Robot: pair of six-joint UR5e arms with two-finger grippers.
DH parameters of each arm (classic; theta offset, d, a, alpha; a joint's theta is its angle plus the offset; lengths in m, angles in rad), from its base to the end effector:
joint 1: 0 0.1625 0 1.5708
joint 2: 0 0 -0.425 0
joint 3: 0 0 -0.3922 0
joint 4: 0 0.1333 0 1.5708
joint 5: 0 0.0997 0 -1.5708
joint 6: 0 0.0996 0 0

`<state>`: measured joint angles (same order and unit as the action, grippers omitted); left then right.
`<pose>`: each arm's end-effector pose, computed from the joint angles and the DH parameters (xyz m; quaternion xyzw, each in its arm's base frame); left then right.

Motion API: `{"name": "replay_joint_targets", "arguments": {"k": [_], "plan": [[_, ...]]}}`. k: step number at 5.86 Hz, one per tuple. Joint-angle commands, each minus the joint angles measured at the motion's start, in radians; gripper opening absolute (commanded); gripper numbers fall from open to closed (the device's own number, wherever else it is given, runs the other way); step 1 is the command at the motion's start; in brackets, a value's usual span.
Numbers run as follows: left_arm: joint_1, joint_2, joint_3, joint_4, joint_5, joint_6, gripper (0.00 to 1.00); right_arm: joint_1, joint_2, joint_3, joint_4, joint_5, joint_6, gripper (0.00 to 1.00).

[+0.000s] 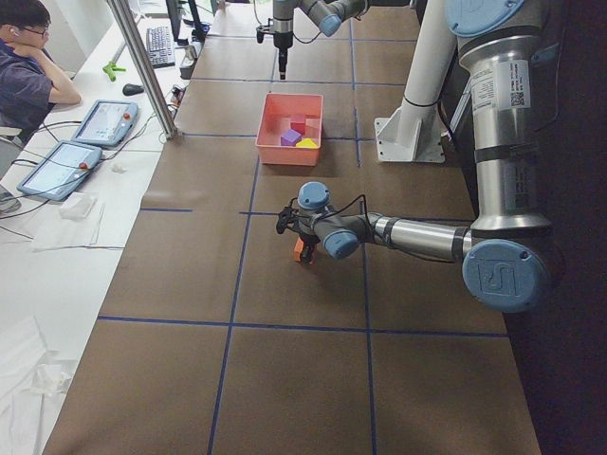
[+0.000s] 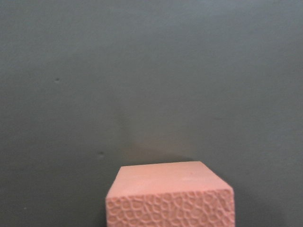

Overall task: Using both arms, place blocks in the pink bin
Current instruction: 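Raise the right gripper out of the bin while the left gripper reaches the orange cube, then grasp the orange cube with the left gripper and lift it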

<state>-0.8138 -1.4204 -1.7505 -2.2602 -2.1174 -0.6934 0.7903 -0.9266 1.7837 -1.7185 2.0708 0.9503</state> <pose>0.2562 -0.3899 0.5696 0.0858 0.4137 0.1235 0.8979 -0.3927 -0.5182 0.2072 0.0415 -0.4066 -0.0086 0.9126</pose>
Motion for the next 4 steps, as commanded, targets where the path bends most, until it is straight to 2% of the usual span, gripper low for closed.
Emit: {"name": "replay_joint_targets", "arguments": {"k": [1,2,3,4], "plan": [[-0.011,-0.076,-0.102,0.165,0.0,-0.001,0.47,0.076,-0.044,0.005,0.0,0.04,-0.123,1.0],[-0.019,-0.153,-0.194,0.35,0.002,-0.004,0.47,0.124,-0.096,0.022,0.002,0.066,-0.221,1.0],[-0.019,-0.313,-0.248,0.598,0.002,-0.015,0.47,0.177,-0.159,0.038,0.003,0.087,-0.343,1.0],[-0.01,-0.52,-0.242,0.825,0.005,-0.088,0.47,0.222,-0.208,0.039,0.007,0.101,-0.448,1.0]]}}
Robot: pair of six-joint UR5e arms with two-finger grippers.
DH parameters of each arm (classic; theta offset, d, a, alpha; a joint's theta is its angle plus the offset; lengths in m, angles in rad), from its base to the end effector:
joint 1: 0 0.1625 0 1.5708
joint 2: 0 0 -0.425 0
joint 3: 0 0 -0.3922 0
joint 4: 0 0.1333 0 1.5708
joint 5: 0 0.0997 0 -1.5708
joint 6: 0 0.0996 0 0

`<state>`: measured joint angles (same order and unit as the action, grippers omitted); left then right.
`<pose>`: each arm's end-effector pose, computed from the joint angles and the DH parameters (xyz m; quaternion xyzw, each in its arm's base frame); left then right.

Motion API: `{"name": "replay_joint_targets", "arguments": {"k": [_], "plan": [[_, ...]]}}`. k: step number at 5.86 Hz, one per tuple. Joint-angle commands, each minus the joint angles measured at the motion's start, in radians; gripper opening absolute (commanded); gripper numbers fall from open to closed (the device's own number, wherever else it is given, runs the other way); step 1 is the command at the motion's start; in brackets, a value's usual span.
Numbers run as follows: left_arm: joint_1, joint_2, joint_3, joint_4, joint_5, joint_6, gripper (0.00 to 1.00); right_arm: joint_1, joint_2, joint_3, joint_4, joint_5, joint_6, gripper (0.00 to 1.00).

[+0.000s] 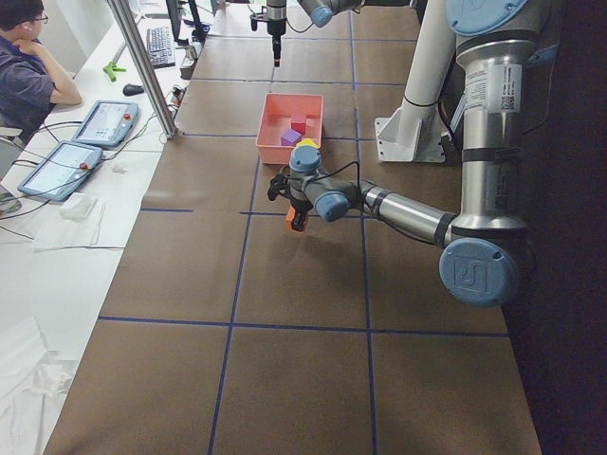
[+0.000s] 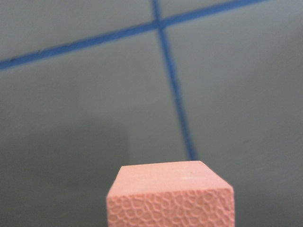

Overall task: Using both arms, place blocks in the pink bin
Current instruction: 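Carry the orange cube into the pink bin and release it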

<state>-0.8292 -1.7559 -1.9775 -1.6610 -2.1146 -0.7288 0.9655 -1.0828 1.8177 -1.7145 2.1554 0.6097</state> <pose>0.3010 -0.4496 0.3648 0.0692 0.4038 0.0956 0.9072 -0.2880 -0.5539 0.2883 0.0717 -0.3856 -0.0819 0.9162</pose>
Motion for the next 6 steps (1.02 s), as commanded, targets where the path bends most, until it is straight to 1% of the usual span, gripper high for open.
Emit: {"name": "replay_joint_targets", "arguments": {"k": [1,2,3,4,5,6], "plan": [[0.037,-0.312,-0.003,0.327,0.004,-0.137,0.47,0.099,-0.105,0.003,0.004,0.038,-0.228,1.0],[0.091,-0.436,0.07,0.331,0.005,-0.255,0.47,0.157,-0.162,0.005,0.004,0.07,-0.349,1.0],[0.14,-0.618,0.236,0.327,0.011,-0.359,0.47,0.211,-0.214,0.003,0.004,0.096,-0.455,1.0],[0.174,-0.751,0.378,0.317,0.071,-0.409,0.48,0.234,-0.233,0.002,0.004,0.098,-0.49,1.0],[0.191,-0.875,0.525,0.311,0.074,-0.419,0.5,0.234,-0.247,0.003,0.006,0.096,-0.495,1.0],[0.221,-0.933,0.614,0.278,0.093,-0.463,0.99,0.234,-0.252,0.005,0.006,0.098,-0.51,1.0]]}}
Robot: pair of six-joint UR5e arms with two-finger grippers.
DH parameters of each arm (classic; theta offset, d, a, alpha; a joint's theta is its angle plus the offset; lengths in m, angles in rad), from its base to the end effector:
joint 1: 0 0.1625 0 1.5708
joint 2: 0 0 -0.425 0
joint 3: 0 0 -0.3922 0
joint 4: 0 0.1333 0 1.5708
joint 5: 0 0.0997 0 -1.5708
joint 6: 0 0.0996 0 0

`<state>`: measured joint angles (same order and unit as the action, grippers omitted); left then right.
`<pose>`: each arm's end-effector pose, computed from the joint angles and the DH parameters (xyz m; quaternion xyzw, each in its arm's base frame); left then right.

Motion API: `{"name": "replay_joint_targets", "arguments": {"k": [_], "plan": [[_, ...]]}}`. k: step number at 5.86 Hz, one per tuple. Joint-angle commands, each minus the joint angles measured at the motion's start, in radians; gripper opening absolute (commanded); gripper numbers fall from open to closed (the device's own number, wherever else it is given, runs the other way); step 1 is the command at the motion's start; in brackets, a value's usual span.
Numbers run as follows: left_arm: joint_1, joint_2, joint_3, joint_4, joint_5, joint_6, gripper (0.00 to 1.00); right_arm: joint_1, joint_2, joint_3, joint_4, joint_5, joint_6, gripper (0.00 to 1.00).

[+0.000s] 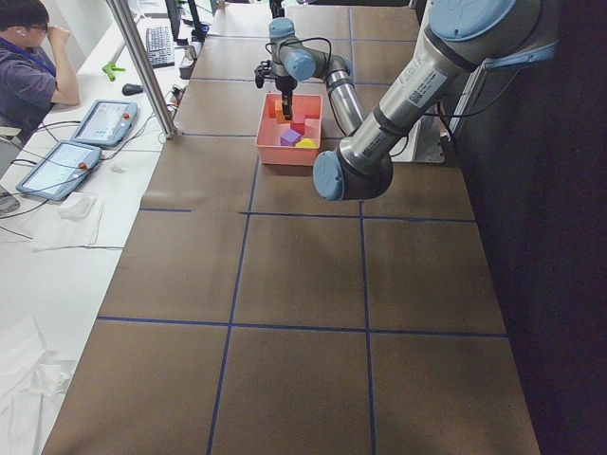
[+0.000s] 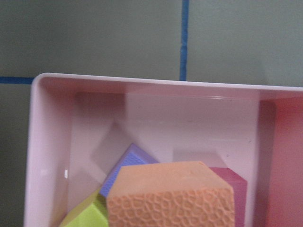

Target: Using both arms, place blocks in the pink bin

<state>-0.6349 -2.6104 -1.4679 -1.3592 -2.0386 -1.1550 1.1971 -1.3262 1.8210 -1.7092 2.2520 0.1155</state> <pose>0.5372 -0.5055 0.0622 -0.0145 0.4072 -0.0177 0.9131 -0.1418 -0.5550 0.4263 0.0825 -0.3594 -0.1781 0.9123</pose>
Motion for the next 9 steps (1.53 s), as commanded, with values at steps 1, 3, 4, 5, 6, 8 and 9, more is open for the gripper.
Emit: {"name": "replay_joint_targets", "arguments": {"k": [1,3,4,5,6,8,9], "plan": [[0.026,-0.076,0.104,-0.053,0.058,-0.054,1.0,0.002,-0.008,0.001,0.0,0.001,-0.016,1.0],[-0.031,0.038,-0.017,-0.049,0.031,0.077,1.0,0.021,-0.027,0.0,0.0,0.001,-0.054,1.0],[-0.084,0.202,-0.166,-0.048,-0.016,0.203,1.0,0.054,-0.062,0.001,0.0,0.017,-0.107,1.0],[-0.148,0.36,-0.287,-0.046,-0.04,0.356,1.0,0.124,-0.124,0.001,0.0,0.055,-0.211,1.0],[-0.222,0.479,-0.36,-0.049,-0.043,0.521,1.0,0.198,-0.195,0.001,0.0,0.067,-0.291,1.0],[-0.482,0.721,-0.393,-0.058,-0.2,0.895,1.0,0.312,-0.327,-0.002,0.0,0.077,-0.31,1.0],[-0.62,0.838,-0.388,-0.061,-0.219,1.048,1.0,0.323,-0.353,-0.005,0.0,0.074,-0.303,1.0]]}}
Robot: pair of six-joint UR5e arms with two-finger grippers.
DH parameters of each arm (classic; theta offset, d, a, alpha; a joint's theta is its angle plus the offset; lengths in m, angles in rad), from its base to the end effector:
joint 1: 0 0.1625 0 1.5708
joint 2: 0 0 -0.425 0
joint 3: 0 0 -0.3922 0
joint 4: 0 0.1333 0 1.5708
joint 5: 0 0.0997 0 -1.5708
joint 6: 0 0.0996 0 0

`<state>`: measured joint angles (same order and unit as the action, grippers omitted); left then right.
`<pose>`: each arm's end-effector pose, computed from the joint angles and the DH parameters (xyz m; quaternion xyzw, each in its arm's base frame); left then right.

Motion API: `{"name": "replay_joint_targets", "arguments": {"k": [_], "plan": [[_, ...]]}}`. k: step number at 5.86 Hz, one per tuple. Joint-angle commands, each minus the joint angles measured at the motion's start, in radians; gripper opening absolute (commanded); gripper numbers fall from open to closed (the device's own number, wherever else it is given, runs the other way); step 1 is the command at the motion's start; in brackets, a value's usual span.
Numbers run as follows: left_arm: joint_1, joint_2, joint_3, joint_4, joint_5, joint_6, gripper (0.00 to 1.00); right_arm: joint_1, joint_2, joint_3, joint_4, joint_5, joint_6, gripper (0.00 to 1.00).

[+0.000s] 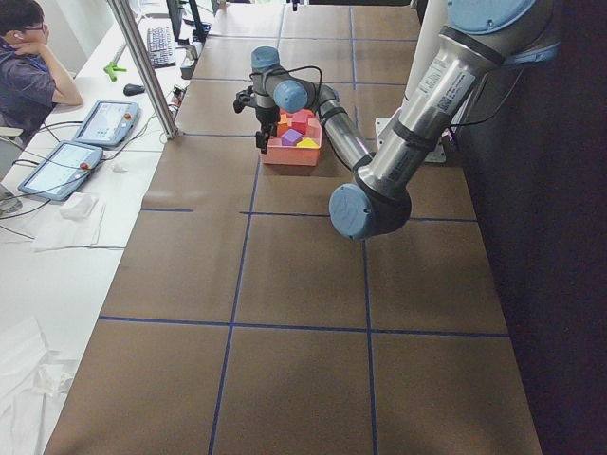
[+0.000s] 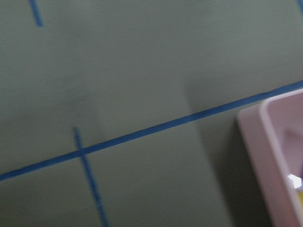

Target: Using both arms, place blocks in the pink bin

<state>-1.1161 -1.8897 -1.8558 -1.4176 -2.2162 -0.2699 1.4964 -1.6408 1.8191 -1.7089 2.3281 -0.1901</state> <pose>0.1890 -0.5537 0.3715 0.0886 0.3642 0.1559 0.9139 0.0306 -0.4623 0.5852 0.0400 -0.3679 -0.1299 0.9199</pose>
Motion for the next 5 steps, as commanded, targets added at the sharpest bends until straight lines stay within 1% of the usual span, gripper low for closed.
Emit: {"name": "replay_joint_targets", "arguments": {"k": [1,2,3,5], "plan": [[-0.259,0.203,0.015,-0.003,-0.043,0.293,1.0,0.024,-0.04,-0.003,0.0,0.0,0.004,1.0],[-0.339,0.31,0.017,-0.003,-0.043,0.379,1.0,0.024,-0.04,-0.004,0.0,0.0,0.004,1.0],[-0.371,0.384,0.05,-0.003,-0.046,0.374,1.0,0.024,-0.04,-0.004,0.0,0.0,0.004,1.0],[-0.379,0.397,0.095,-0.003,-0.051,0.373,1.0,0.024,-0.04,-0.003,0.0,0.0,0.004,1.0]]}}
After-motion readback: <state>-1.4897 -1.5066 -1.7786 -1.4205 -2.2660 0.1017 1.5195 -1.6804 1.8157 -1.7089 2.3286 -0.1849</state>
